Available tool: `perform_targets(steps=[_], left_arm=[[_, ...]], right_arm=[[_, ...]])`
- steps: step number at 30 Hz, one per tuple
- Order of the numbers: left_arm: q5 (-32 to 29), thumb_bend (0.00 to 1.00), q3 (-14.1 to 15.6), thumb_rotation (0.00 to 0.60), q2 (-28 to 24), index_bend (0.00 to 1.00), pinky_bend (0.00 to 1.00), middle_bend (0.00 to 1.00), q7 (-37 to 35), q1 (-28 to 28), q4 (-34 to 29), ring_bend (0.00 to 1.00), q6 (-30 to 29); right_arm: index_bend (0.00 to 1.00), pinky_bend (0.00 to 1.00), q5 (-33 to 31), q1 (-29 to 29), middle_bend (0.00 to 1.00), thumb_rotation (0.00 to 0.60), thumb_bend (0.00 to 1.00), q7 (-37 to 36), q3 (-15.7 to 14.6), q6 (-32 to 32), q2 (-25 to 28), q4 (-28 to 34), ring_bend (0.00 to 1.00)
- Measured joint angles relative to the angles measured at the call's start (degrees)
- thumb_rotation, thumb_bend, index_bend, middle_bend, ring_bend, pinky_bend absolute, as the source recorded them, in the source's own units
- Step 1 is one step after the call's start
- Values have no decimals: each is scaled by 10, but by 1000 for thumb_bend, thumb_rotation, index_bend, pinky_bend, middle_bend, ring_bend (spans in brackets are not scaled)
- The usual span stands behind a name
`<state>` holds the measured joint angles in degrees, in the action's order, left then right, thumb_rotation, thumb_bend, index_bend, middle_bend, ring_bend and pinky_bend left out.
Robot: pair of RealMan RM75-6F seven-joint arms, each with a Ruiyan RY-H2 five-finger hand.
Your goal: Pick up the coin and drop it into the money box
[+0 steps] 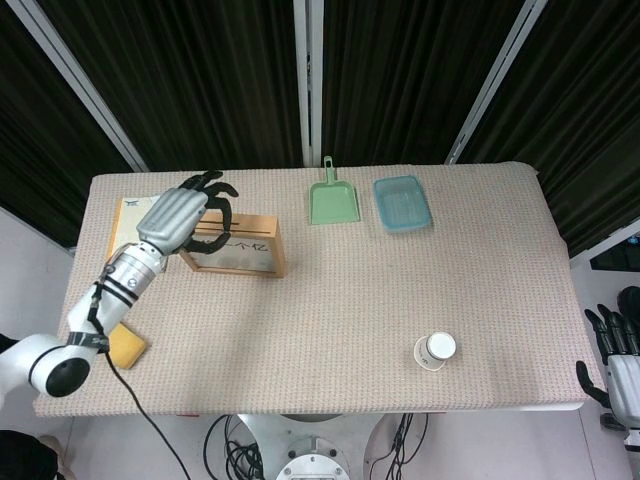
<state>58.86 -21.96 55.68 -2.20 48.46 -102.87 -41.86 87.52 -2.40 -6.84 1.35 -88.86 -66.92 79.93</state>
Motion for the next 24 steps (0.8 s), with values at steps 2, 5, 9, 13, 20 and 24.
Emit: perform_targets(steps=[2,5,9,13,20,24], left_arm=[[-18,428,1,600,1,610,116,224,0,13,16,51,14],[-43,428,7,600,3,614,116,226,4,25,36,51,27],[-74,428,17,600,9,618,116,227,4,36,56,51,41],[-80,429,35,600,16,617,117,228,6,42,70,51,52],[-75,428,44,600,31,614,117,229,5,46,84,51,45],[-74,428,43,600,38,616,116,230,-5,48,93,51,43]], right_arm=[[0,0,0,0,0,600,377,-3,0,0,0,-2,0],[0,0,-1,1,0,600,377,-6,0,2,-1,-5,0],[0,0,-1,2,0,600,377,-7,1,5,-1,-7,0],[0,0,-3,2,0,600,377,-8,1,7,-2,-8,0],[0,0,-7,2,0,600,377,-2,1,9,-2,-7,0],[0,0,-7,2,0,600,377,2,1,9,-1,-4,0]])
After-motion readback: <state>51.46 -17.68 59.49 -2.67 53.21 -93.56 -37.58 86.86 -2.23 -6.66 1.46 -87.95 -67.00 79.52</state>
